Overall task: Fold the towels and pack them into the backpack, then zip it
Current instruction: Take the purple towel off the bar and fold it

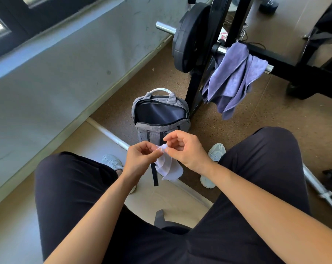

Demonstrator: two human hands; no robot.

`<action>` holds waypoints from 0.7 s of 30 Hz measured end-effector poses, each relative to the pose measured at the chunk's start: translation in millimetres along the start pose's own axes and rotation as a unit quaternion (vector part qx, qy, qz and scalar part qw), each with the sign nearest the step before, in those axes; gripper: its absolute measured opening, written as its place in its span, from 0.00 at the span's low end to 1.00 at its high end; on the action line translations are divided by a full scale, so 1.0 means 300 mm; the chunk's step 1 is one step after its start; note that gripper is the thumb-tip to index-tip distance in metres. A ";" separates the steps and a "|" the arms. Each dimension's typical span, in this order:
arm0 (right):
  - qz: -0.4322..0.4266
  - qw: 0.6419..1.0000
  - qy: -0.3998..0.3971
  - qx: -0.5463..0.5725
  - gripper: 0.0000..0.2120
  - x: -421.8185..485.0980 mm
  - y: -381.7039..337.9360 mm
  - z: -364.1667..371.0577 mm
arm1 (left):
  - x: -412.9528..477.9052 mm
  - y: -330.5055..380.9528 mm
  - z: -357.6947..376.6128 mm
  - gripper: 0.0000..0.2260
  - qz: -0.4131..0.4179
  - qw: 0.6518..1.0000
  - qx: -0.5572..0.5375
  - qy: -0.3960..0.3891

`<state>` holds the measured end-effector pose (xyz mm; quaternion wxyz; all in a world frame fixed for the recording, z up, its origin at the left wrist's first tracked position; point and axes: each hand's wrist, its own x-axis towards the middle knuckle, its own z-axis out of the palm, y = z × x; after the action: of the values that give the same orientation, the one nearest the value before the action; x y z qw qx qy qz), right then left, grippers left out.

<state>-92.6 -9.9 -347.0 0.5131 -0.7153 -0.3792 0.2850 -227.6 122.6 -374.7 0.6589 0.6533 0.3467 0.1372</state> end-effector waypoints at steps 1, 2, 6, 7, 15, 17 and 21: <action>0.001 1.000 -0.009 -0.006 0.14 -0.002 0.000 0.004 | -0.001 0.002 0.002 0.09 0.000 1.000 -0.001 -0.001; 0.002 1.000 -0.014 -0.016 0.16 -0.004 0.001 0.010 | -0.001 0.003 0.003 0.09 0.002 1.000 0.001 -0.003; 0.008 1.000 -0.002 -0.015 0.10 0.004 0.000 0.018 | 0.002 0.001 0.005 0.09 0.015 0.999 0.028 -0.002; 0.019 1.000 0.001 0.004 0.08 0.009 0.002 0.014 | 0.003 0.002 0.007 0.09 0.023 0.999 0.034 -0.003; 0.132 0.968 -0.001 0.212 0.10 0.024 -0.010 -0.007 | 0.006 0.015 0.020 0.13 0.027 0.997 0.011 -0.067; 0.149 0.952 -0.012 0.267 0.11 0.023 -0.020 -0.025 | 0.003 0.017 0.025 0.13 0.023 0.996 0.012 -0.088; 0.157 0.947 -0.016 0.280 0.16 0.013 -0.024 -0.064 | -0.004 0.005 0.019 0.11 0.050 0.991 0.063 -0.111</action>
<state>-77.0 -15.2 -334.3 0.6350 -0.5888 -0.1753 0.4685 -224.4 117.6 -373.5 0.6430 0.7215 0.2459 0.0743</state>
